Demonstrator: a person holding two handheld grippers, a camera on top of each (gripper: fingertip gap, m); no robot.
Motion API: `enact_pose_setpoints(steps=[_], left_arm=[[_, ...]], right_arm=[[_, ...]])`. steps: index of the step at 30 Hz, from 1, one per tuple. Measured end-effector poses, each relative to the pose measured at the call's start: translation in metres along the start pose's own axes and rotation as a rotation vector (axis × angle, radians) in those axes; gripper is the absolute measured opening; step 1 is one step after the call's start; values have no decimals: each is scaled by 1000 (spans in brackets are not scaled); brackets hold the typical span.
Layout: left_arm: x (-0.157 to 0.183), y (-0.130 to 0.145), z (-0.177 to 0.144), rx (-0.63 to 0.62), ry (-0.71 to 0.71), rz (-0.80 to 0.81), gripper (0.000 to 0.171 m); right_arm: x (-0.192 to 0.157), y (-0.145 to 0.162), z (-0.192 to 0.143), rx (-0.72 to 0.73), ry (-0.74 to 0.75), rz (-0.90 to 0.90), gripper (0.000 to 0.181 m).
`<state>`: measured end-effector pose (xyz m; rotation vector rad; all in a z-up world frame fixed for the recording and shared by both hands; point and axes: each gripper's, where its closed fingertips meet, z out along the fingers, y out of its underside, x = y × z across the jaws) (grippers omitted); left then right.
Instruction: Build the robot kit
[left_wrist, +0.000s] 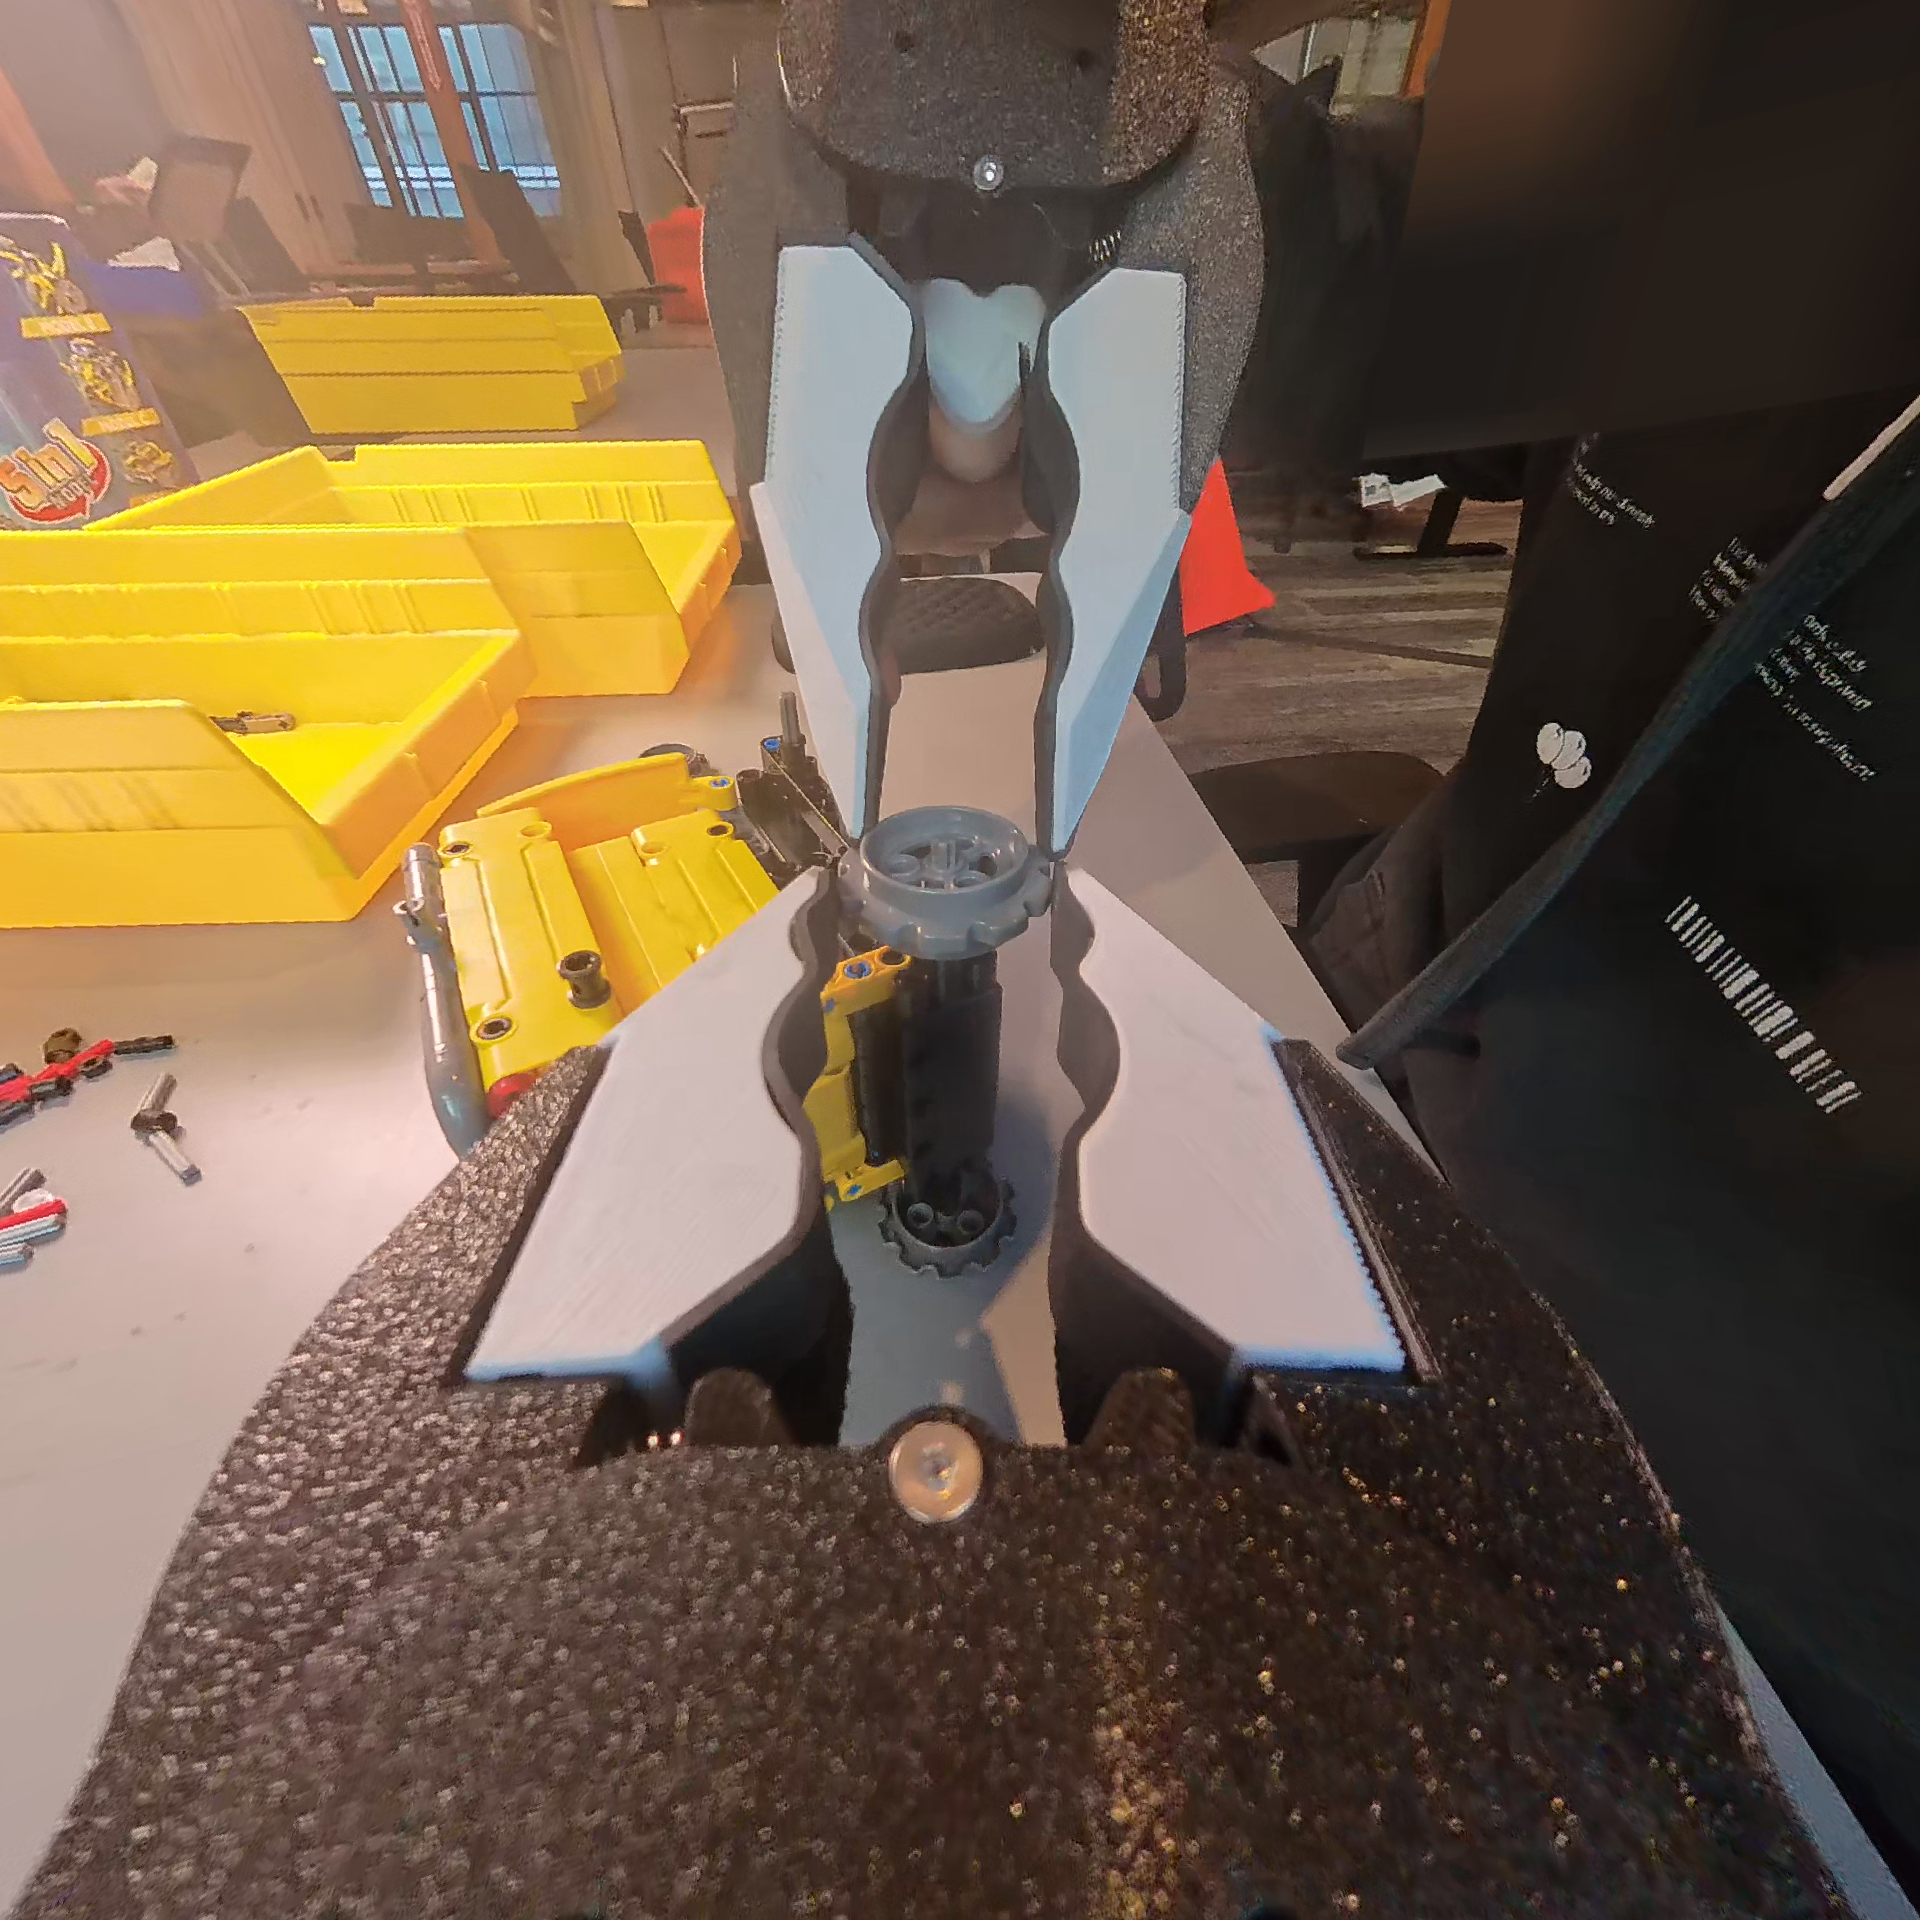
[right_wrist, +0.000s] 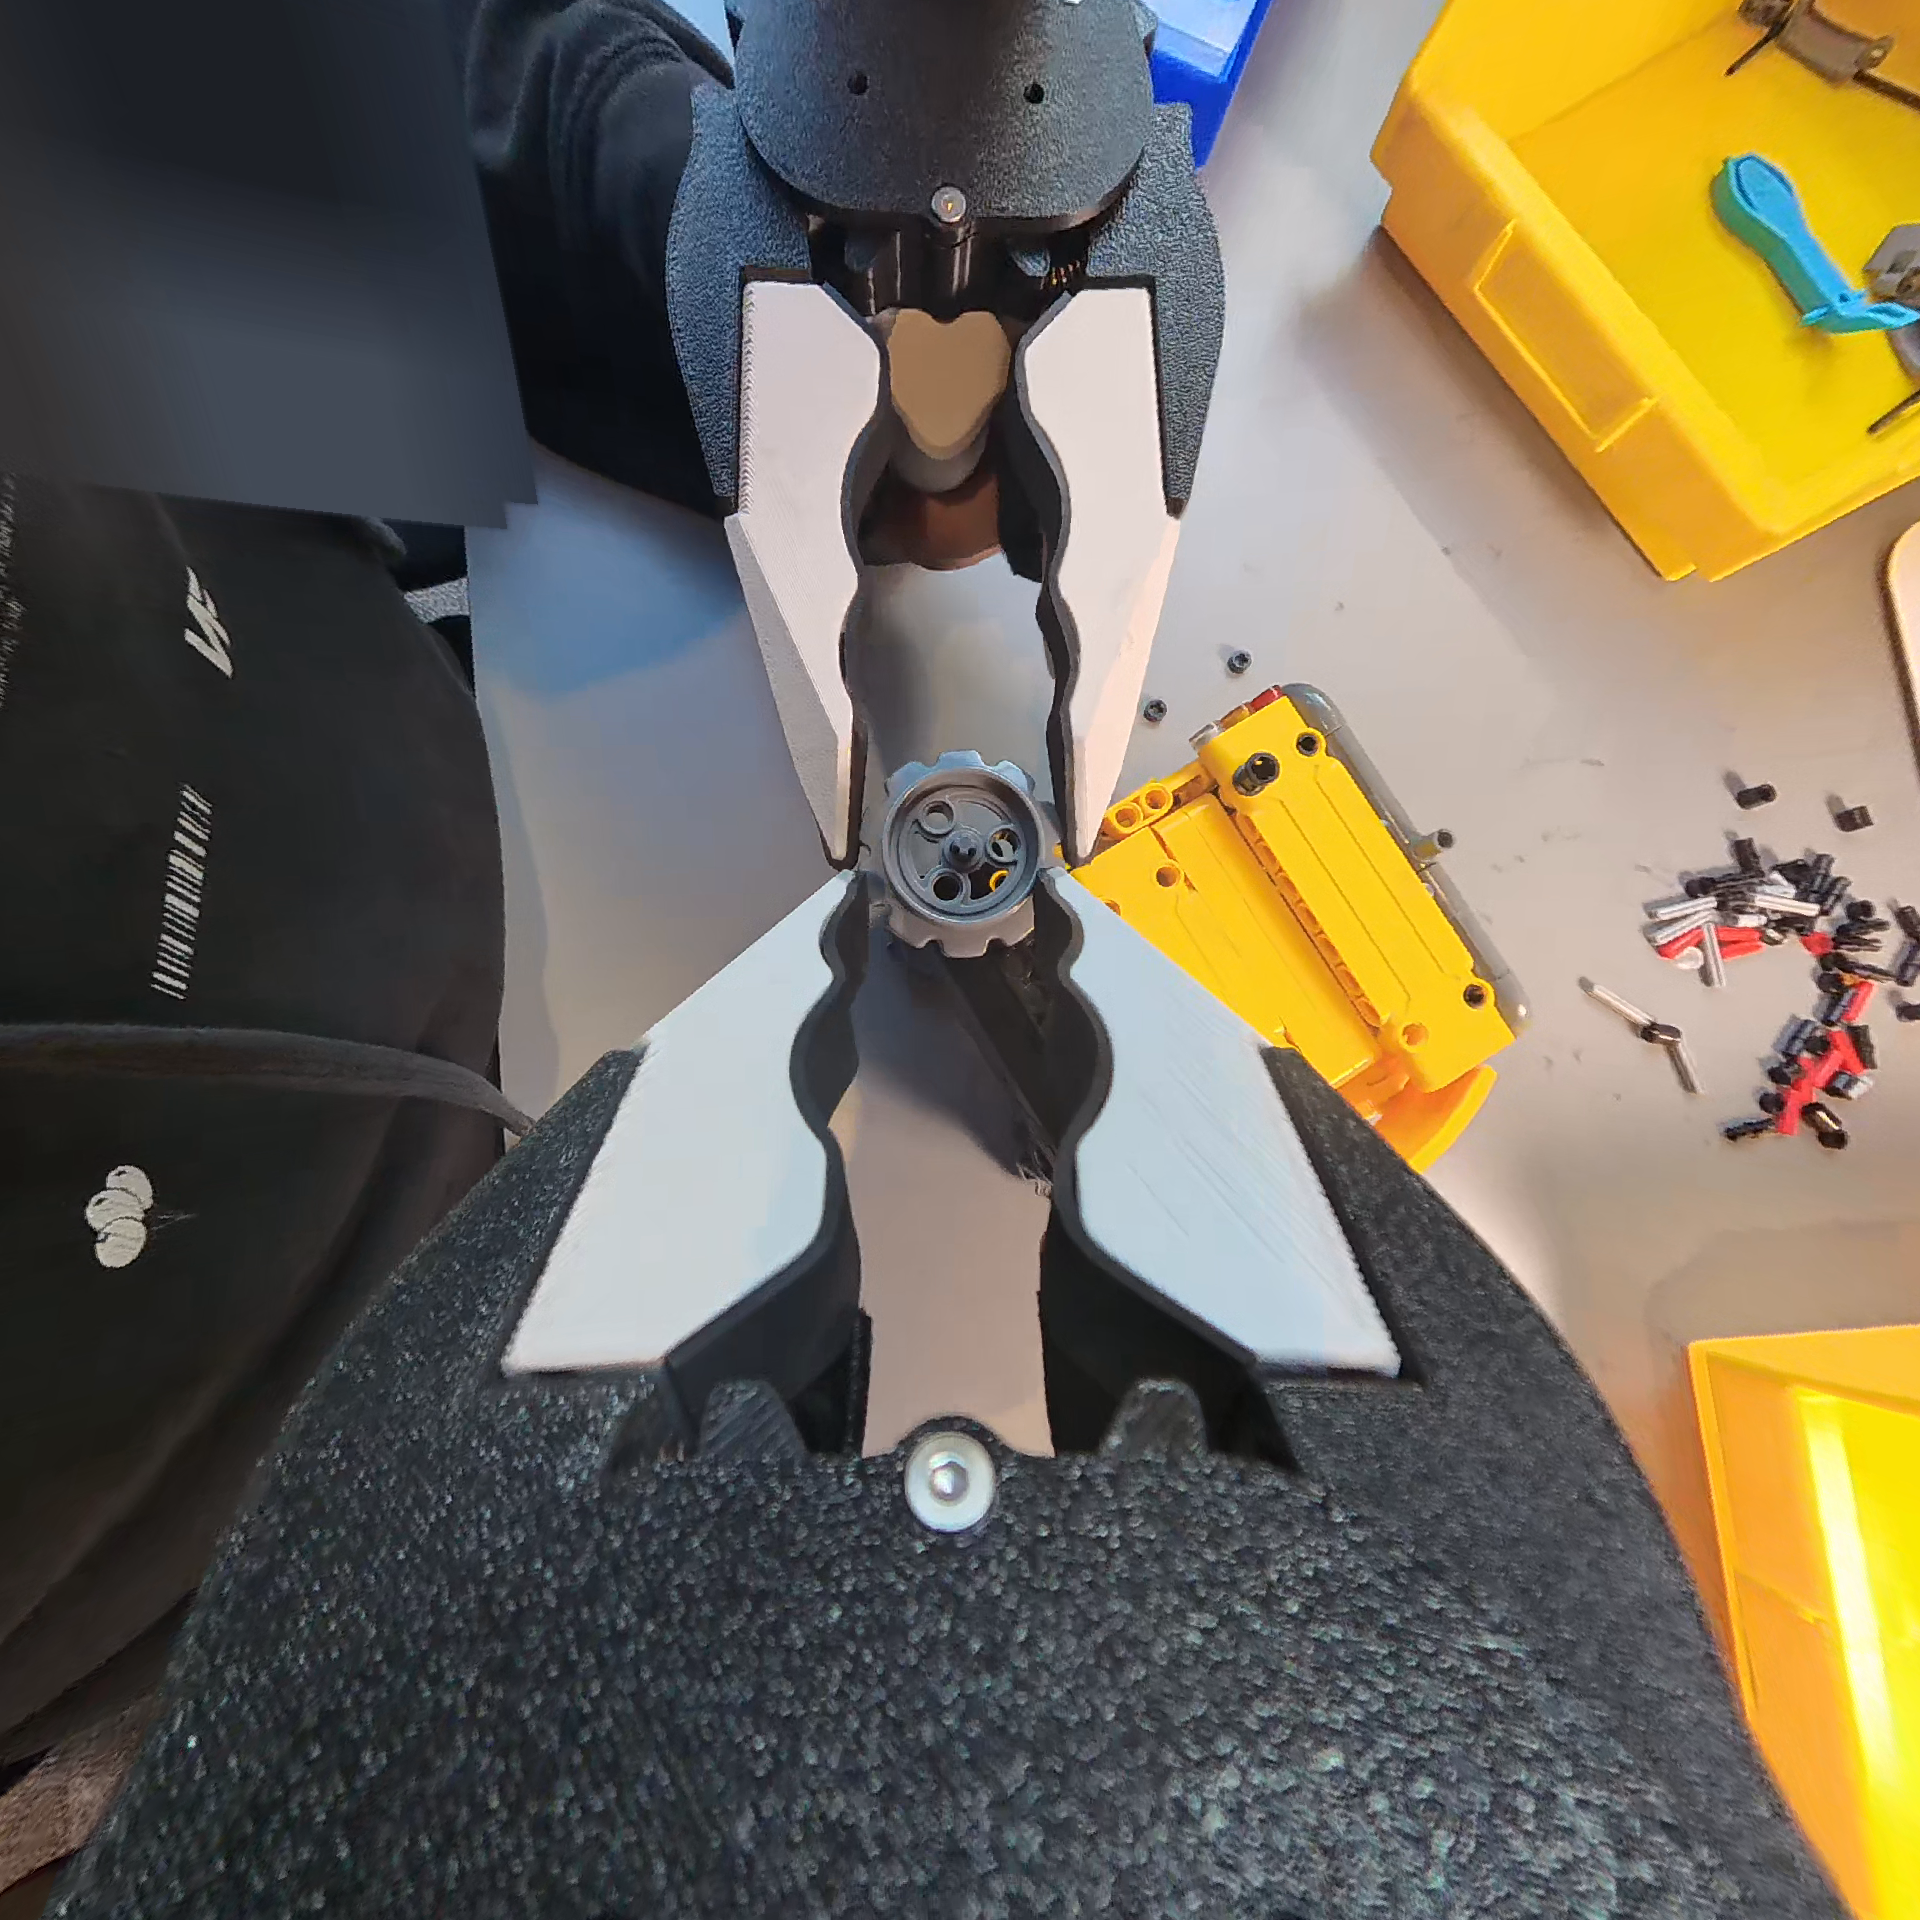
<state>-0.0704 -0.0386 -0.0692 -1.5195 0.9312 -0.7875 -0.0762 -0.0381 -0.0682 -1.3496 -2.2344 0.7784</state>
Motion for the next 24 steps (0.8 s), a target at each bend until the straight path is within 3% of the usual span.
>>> enact_pose_setpoints(steps=[4, 24], left_arm=[[4, -3, -6, 5, 10, 43, 44], [-3, 13, -11, -87, 2, 51, 39]], right_arm=[[0, -1, 1, 5, -7, 10, 32], [3, 1, -3, -96, 25, 7, 37]])
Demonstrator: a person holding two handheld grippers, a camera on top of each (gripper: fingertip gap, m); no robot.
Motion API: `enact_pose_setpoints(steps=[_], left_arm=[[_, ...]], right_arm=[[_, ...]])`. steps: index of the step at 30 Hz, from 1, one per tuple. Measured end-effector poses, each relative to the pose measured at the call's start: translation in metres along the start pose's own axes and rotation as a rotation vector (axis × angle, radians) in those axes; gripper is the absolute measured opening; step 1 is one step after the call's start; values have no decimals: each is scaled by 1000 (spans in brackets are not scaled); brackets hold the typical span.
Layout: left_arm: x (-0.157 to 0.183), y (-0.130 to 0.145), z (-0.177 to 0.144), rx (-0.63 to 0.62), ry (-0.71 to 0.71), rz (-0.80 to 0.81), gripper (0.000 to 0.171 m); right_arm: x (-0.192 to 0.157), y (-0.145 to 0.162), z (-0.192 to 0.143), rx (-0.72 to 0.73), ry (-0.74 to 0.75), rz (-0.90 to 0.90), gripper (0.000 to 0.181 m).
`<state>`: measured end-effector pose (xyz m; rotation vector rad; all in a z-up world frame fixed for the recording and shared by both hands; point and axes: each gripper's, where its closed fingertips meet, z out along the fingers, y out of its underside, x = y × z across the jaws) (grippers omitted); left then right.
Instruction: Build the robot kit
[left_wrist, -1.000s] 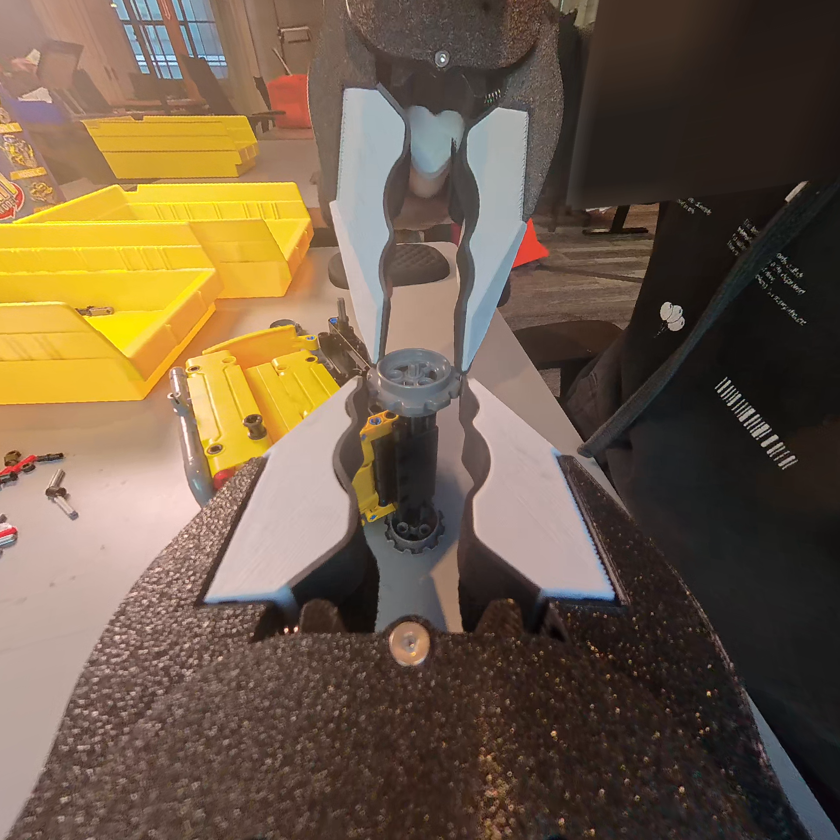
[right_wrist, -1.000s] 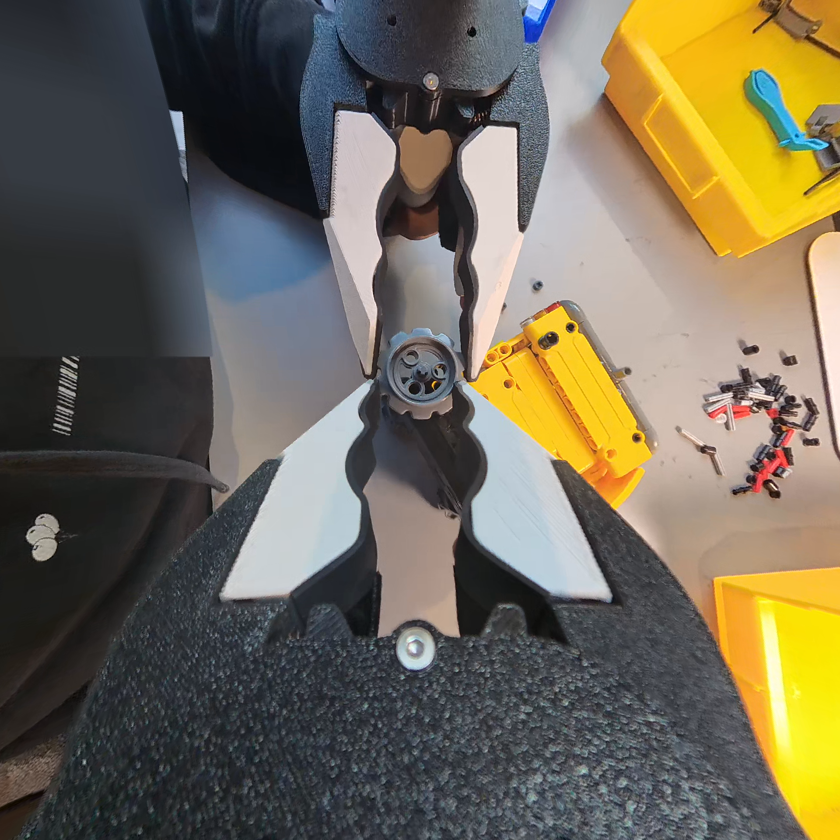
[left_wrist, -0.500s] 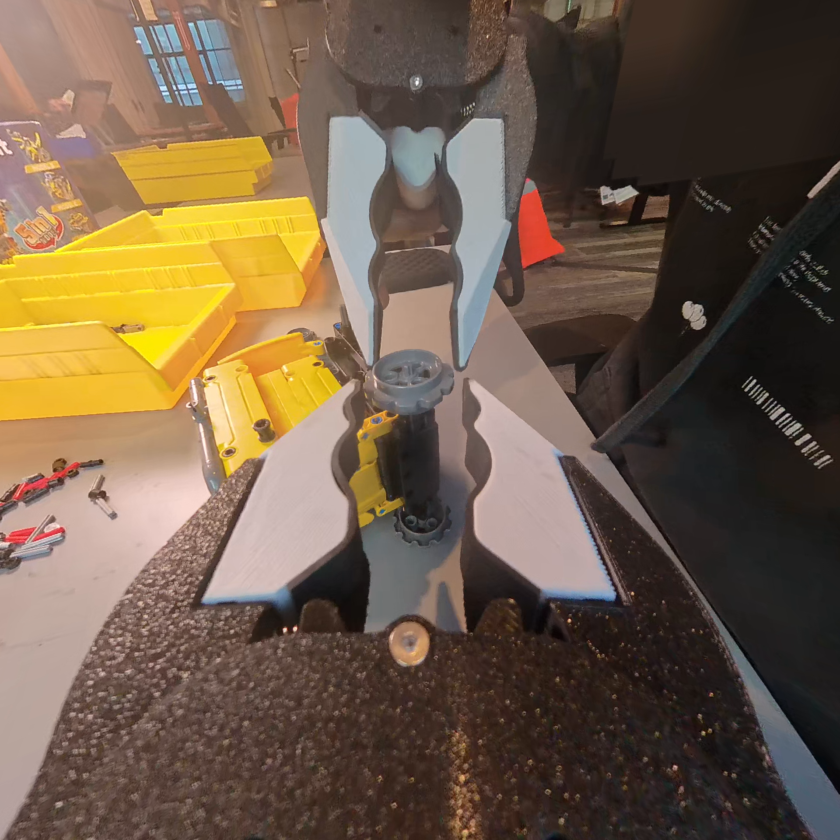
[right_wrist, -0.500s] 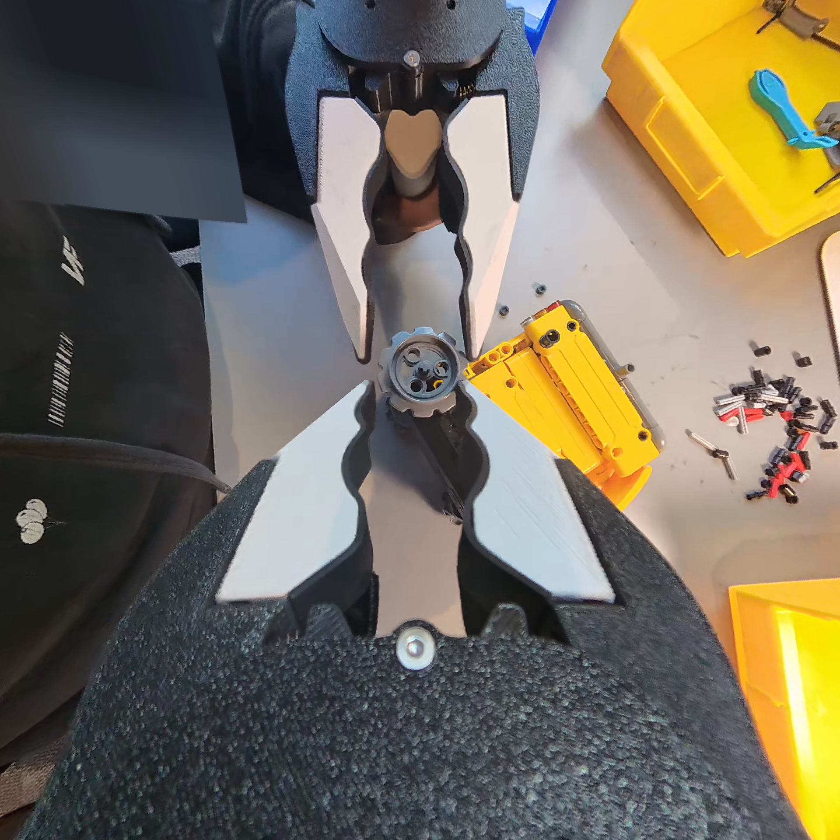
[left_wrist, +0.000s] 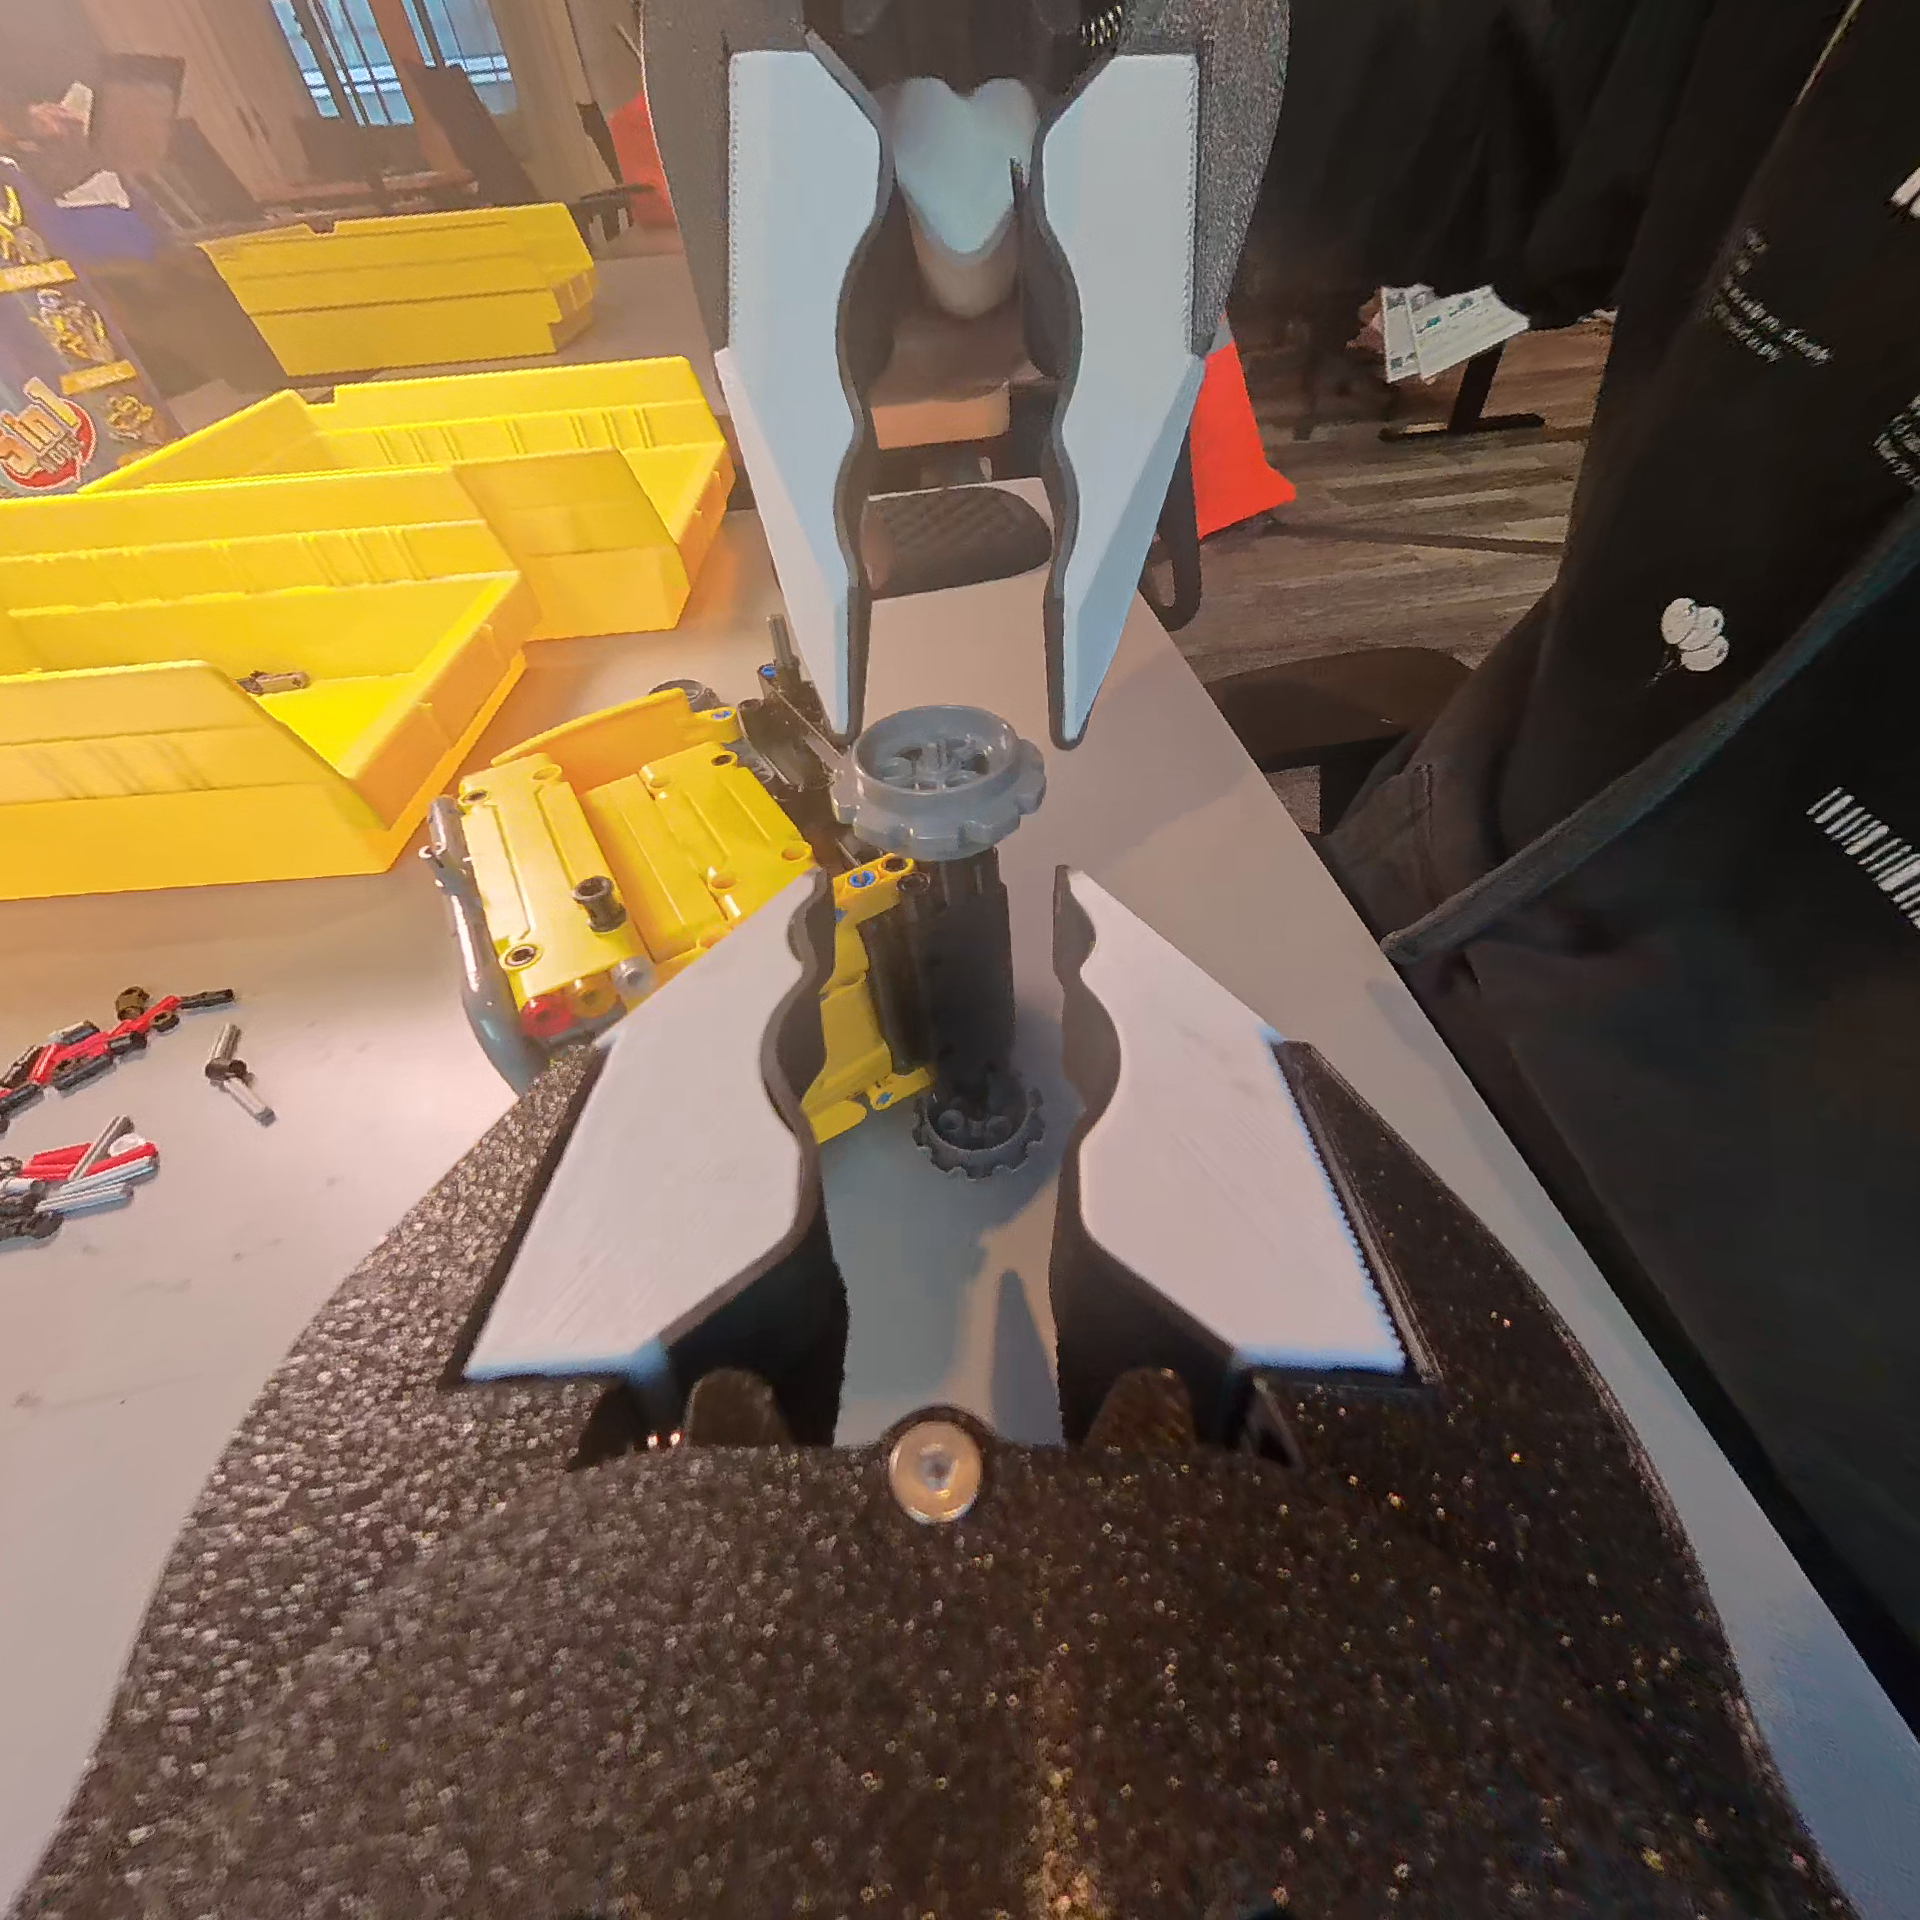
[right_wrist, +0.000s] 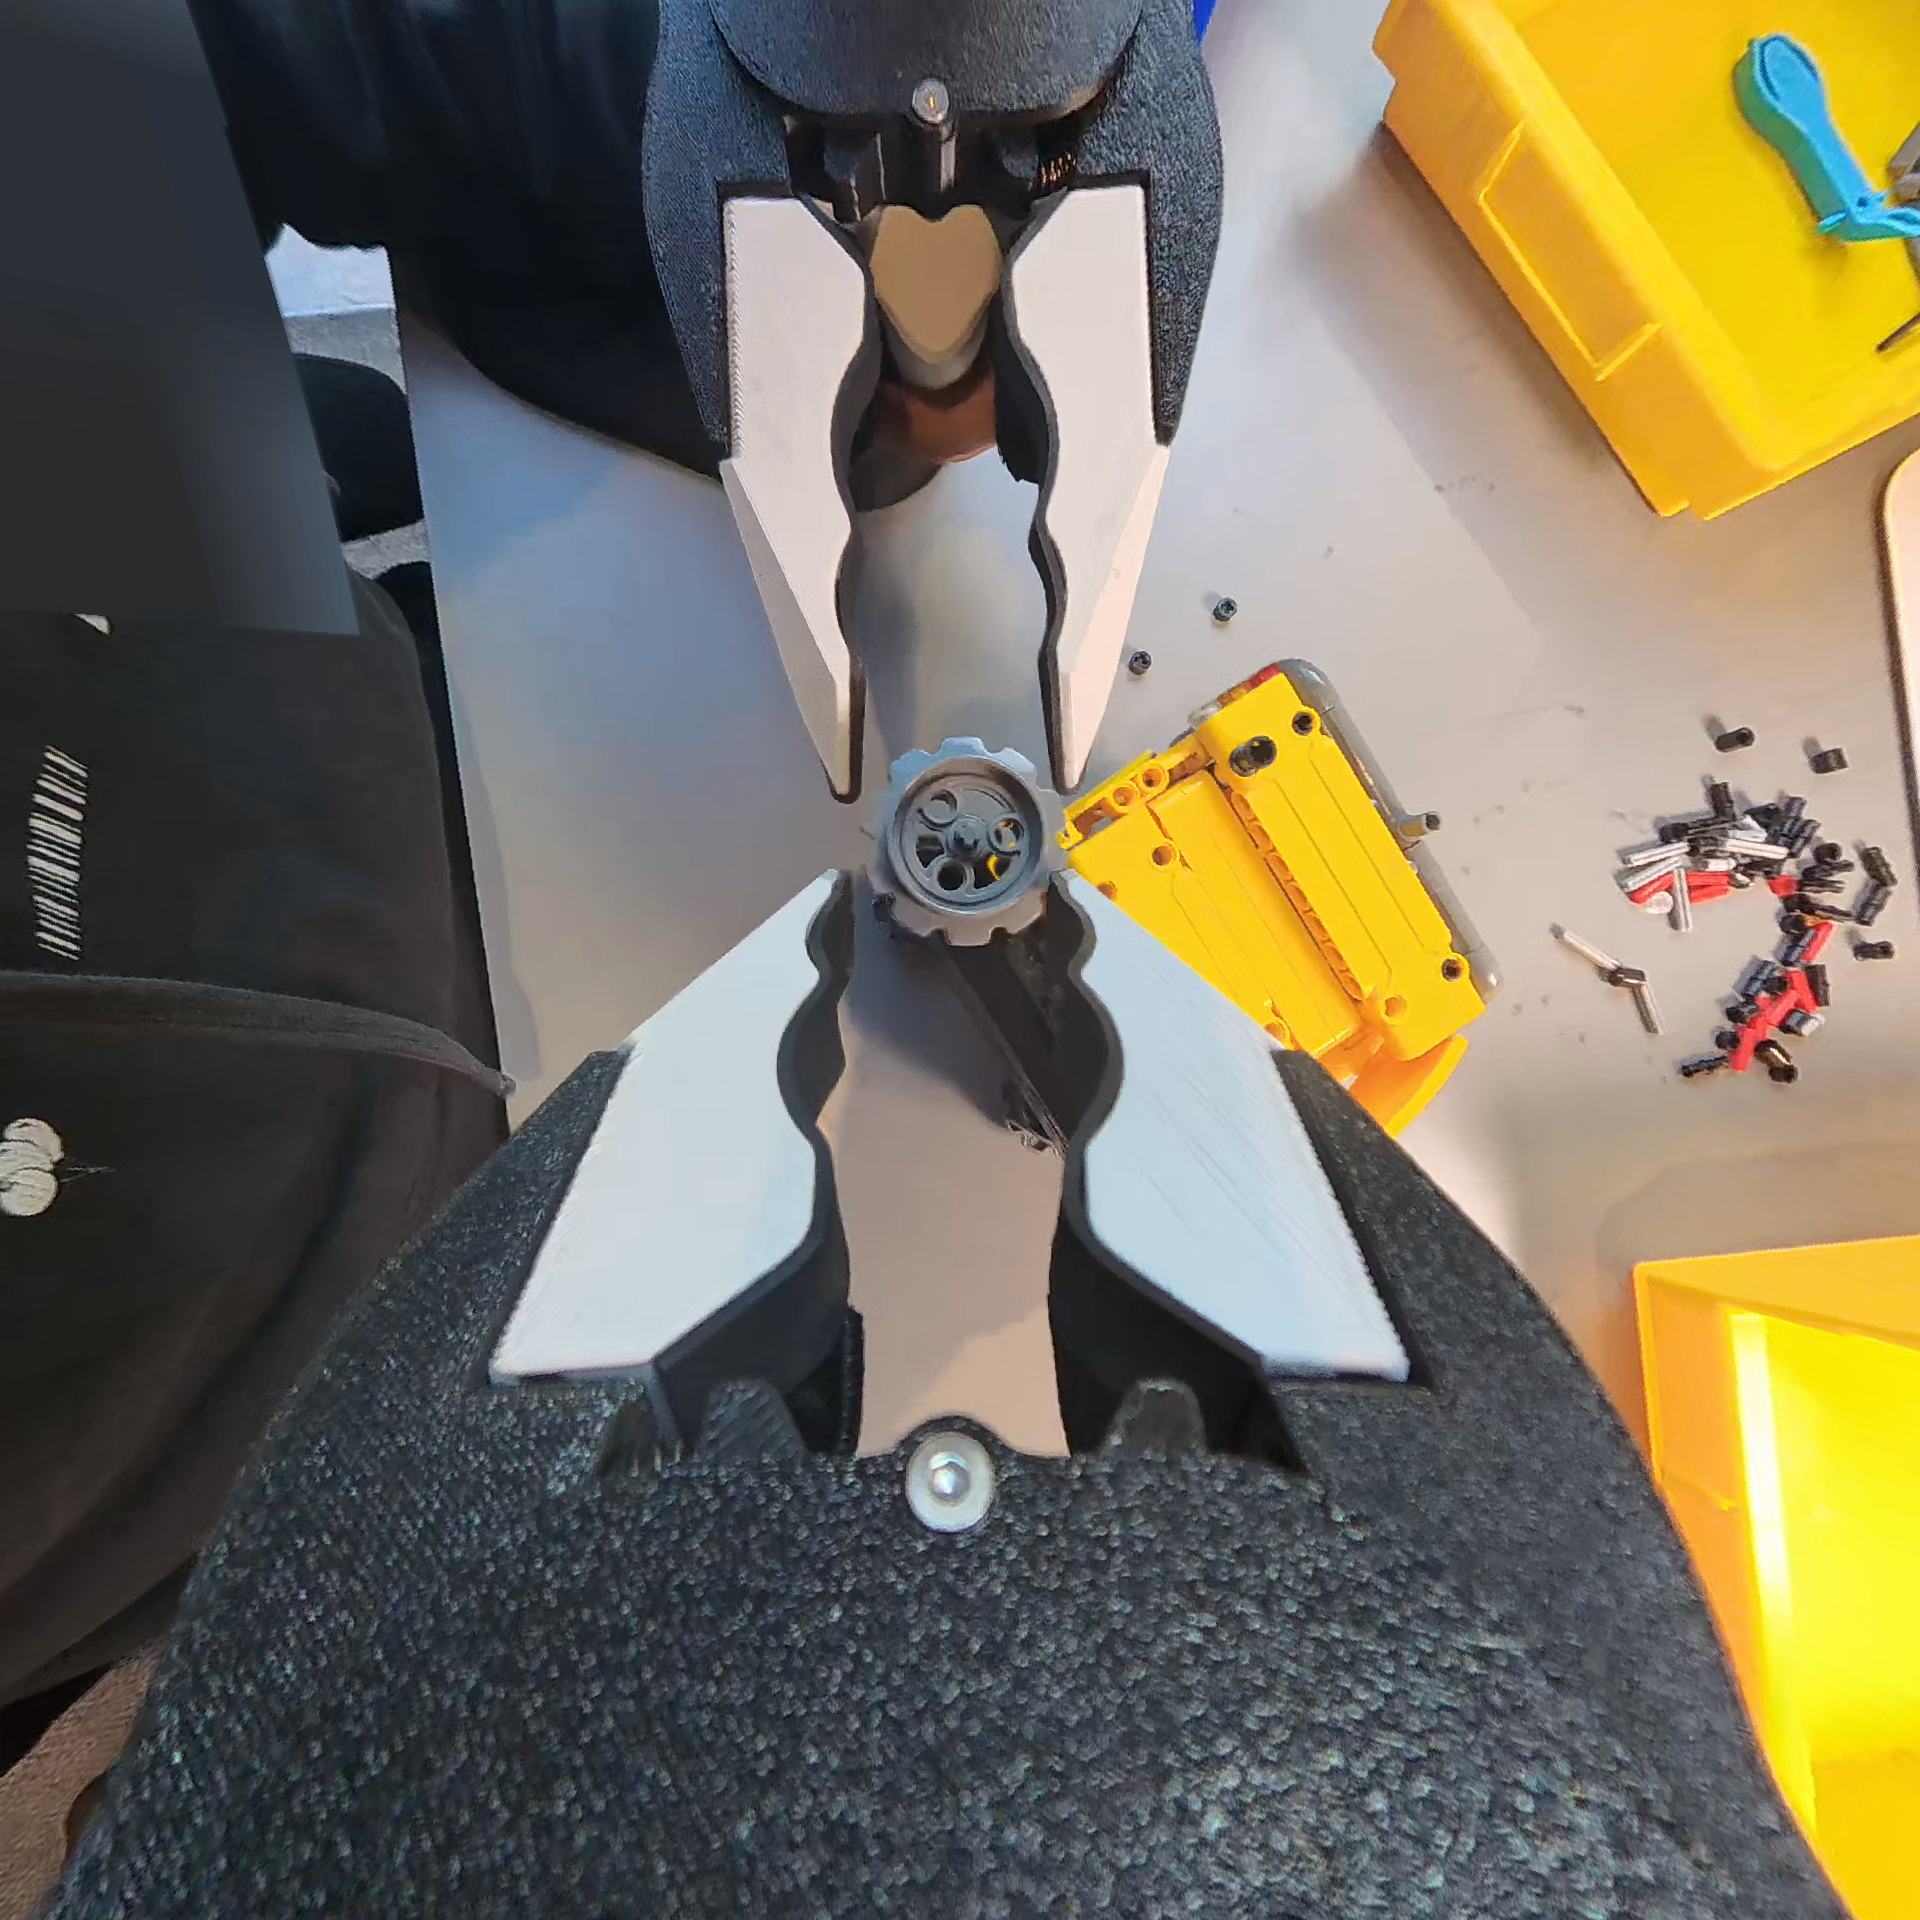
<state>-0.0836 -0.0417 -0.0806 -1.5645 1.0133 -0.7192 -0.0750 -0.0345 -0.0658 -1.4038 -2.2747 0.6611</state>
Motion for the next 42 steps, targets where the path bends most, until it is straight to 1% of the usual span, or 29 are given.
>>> enact_pose_setpoints(steps=[3, 8, 11, 12, 13, 15, 20, 22, 27, 29, 31, 37, 39, 40, 42], left_arm=[[2, 6, 7, -29, -6, 13, 34], [3, 2, 5, -13, -2, 13, 32], [3, 3, 7, -11, 5, 7, 33], [3, 6, 9, -24, -1, 15, 33], [4, 9, 11, -38, -3, 24, 33], [5, 11, 12, -46, -1, 34, 31], [-3, 15, 10, -64, -33, 18, 33], [-6, 16, 10, -67, -50, 12, 33], [-12, 19, 10, -77, -76, -7, 34], [-13, 20, 10, -78, -81, -11, 35], [-14, 20, 10, -80, -83, -15, 35], [-15, 23, 12, -88, -87, -22, 35], [-15, 23, 12, -88, -85, -24, 35], [-15, 23, 12, -88, -86, -24, 35], [-16, 23, 12, -89, -87, -25, 35]], right_arm=[[-1, 3, 3, -32, 0, 0, 34], [-2, -3, -4, -30, 2, 2, 33], [-2, -7, -2, -10, 2, 26, 45], [-3, -6, 1, -24, 8, 16, 51], [-3, -4, 5, -47, 23, -5, 52], [1, -5, 8, -56, 53, -39, 38], [13, -6, 2, -10, 28, 54, 36], [19, -4, -2, 33, -11, 142, 36], [45, 0, -15, 197, -109, 418, 36], [50, 2, -17, 243, -159, 490, 36], [54, 1, -19, 266, -168, 522, 36], [52, 0, -18, 266, -193, 534, 35], [51, -2, -18, 277, -208, 544, 34], [50, -3, -18, 287, -216, 551, 30], [48, -3, -17, 288, -223, 548, 30]])
